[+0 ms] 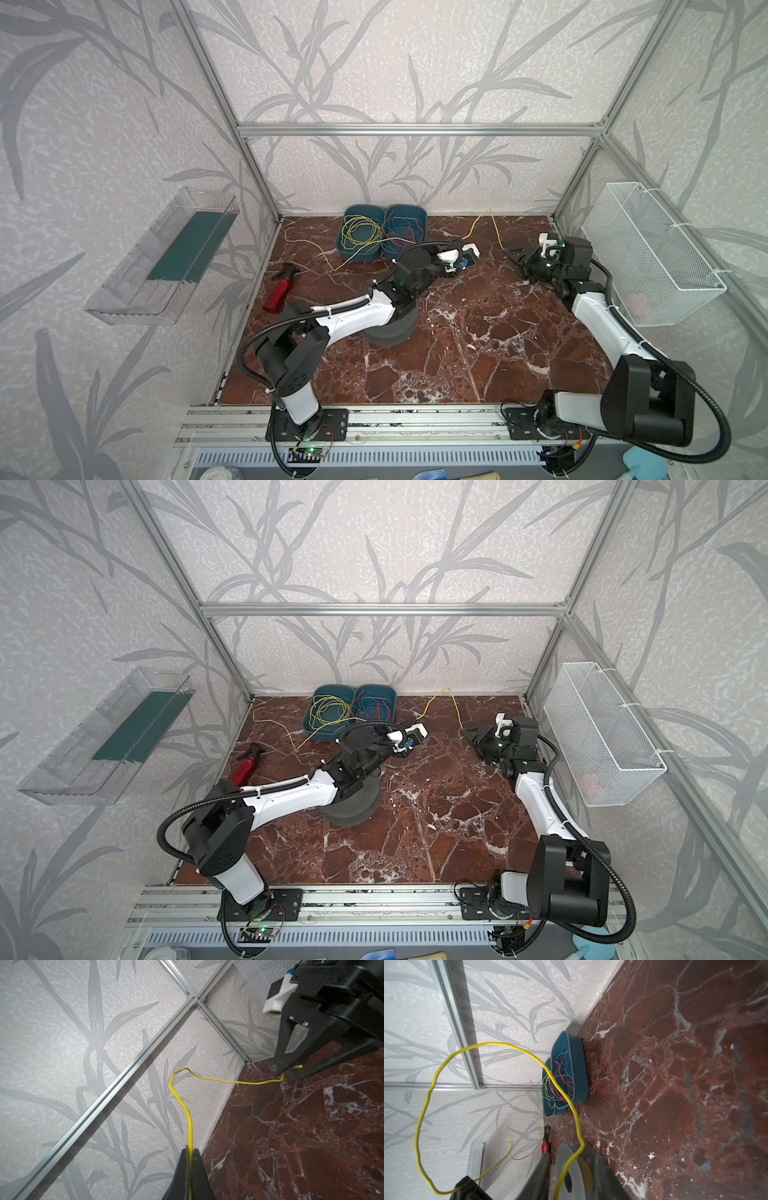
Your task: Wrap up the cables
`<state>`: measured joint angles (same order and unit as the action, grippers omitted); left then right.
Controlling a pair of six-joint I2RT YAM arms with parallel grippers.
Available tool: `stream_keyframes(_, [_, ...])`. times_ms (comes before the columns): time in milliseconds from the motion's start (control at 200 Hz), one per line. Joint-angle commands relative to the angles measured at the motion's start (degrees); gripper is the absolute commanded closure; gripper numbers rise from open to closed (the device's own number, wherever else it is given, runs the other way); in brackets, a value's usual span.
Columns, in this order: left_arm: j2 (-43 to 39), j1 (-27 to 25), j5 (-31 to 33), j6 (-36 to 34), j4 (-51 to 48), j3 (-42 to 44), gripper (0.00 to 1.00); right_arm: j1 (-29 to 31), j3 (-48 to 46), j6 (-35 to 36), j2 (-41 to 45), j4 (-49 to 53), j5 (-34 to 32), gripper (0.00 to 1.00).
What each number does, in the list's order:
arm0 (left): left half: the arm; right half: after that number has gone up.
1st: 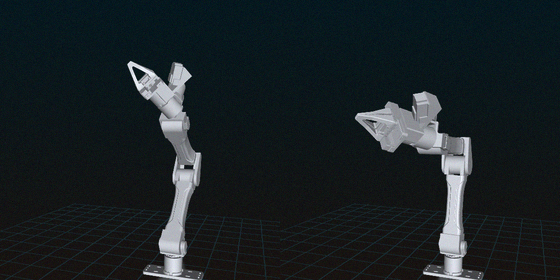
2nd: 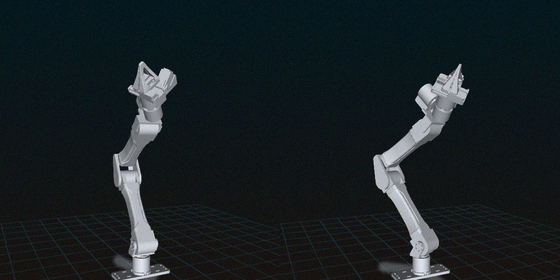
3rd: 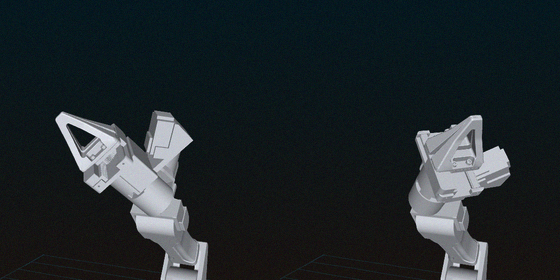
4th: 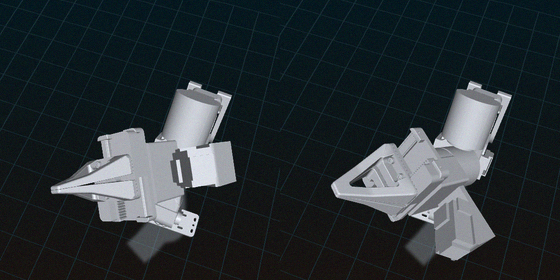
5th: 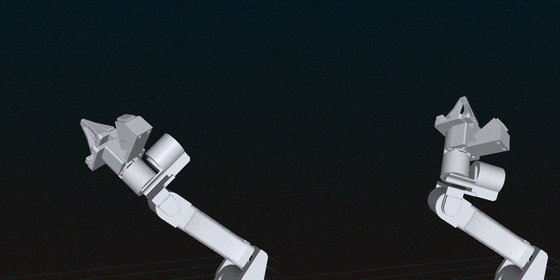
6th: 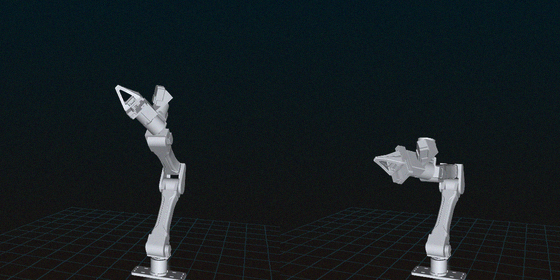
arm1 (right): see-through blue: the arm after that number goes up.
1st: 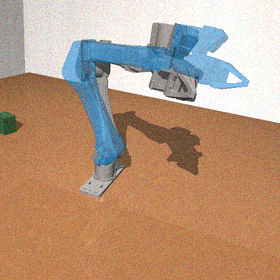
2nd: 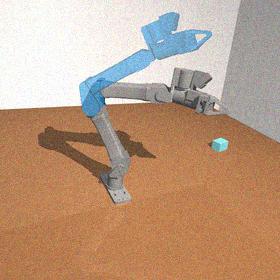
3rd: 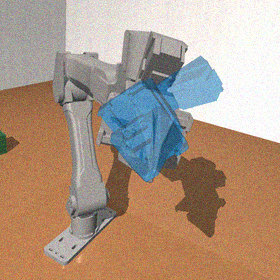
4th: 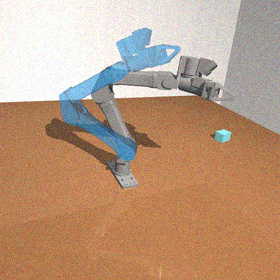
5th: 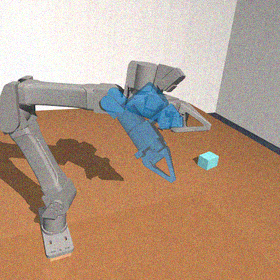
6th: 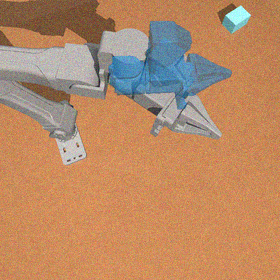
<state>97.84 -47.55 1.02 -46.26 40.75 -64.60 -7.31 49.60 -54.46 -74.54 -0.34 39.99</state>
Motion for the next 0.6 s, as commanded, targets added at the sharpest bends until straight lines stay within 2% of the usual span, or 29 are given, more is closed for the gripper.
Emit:
stream_keyframes(0, [-0.7, -0.1, -0.1, -1.8, 2.7, -0.4, 1.00, -1.1, -1.3, 2.2, 3.1, 2.1, -0.3, 0.53])
stream_keyframes(205, [-0.7, -0.2, -0.5, -1.5, 2.5, -0.4, 1.00, -1.2, -1.8, -0.3, 1.1, -2.2, 3.0, 0.50])
stream_keyframes(310, [-0.9, -0.2, -0.3, -1.5, 2.6, -0.3, 1.00, -1.2, -1.4, -3.3, -0.7, -6.0, 6.3, 0.57])
stream_keyframes(380, [-0.9, -0.2, -0.2, -1.5, 2.8, -0.3, 1.00, -1.2, -2.1, -5.7, -1.3, -9.0, 7.1, 0.66])
stream_keyframes(595, [-0.4, -0.2, 0.0, -1.3, 3.3, -0.4, 1.00, -1.2, -2.6, -7.5, -1.3, -10.6, 7.5, 0.70])
